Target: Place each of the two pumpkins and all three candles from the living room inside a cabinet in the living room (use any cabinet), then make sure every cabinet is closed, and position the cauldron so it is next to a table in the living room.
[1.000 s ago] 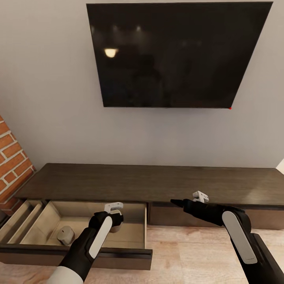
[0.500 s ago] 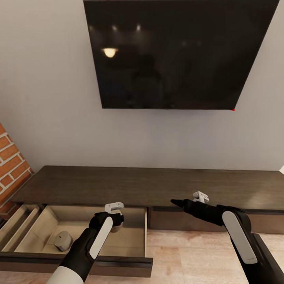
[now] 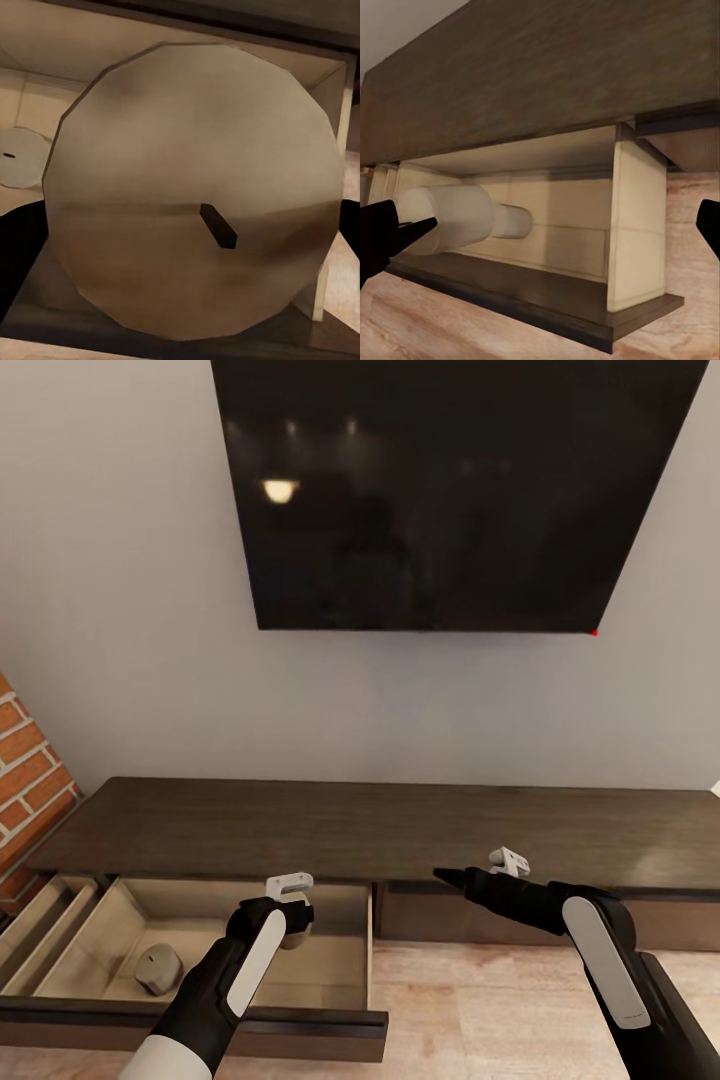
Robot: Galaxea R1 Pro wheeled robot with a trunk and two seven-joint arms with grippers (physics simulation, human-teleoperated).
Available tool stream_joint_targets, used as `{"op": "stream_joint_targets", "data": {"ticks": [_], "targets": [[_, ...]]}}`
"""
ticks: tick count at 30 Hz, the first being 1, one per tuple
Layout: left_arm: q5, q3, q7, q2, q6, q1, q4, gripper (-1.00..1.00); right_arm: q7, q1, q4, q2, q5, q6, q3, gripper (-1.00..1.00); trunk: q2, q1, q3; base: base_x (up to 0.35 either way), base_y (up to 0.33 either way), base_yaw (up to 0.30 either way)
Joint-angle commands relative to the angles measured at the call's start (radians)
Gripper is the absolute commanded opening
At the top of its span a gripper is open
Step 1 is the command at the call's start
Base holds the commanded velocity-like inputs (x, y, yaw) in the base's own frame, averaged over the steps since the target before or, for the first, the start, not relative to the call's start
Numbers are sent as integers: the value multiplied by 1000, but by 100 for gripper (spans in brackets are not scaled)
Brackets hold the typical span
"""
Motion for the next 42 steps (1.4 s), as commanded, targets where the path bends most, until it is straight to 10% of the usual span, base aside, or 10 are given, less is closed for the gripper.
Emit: {"op": "stream_joint_targets", "data": {"ticks": [1, 42], "targets": [[9, -2, 11, 0, 1, -1, -1, -100, 7, -1, 0, 0, 6, 4, -1, 100, -8, 4, -4, 0, 0, 0], [7, -35, 11, -1, -3, -1, 26, -100, 3, -1, 21, 4, 4, 1, 3, 100, -295, 161, -133, 0, 0, 0]]}}
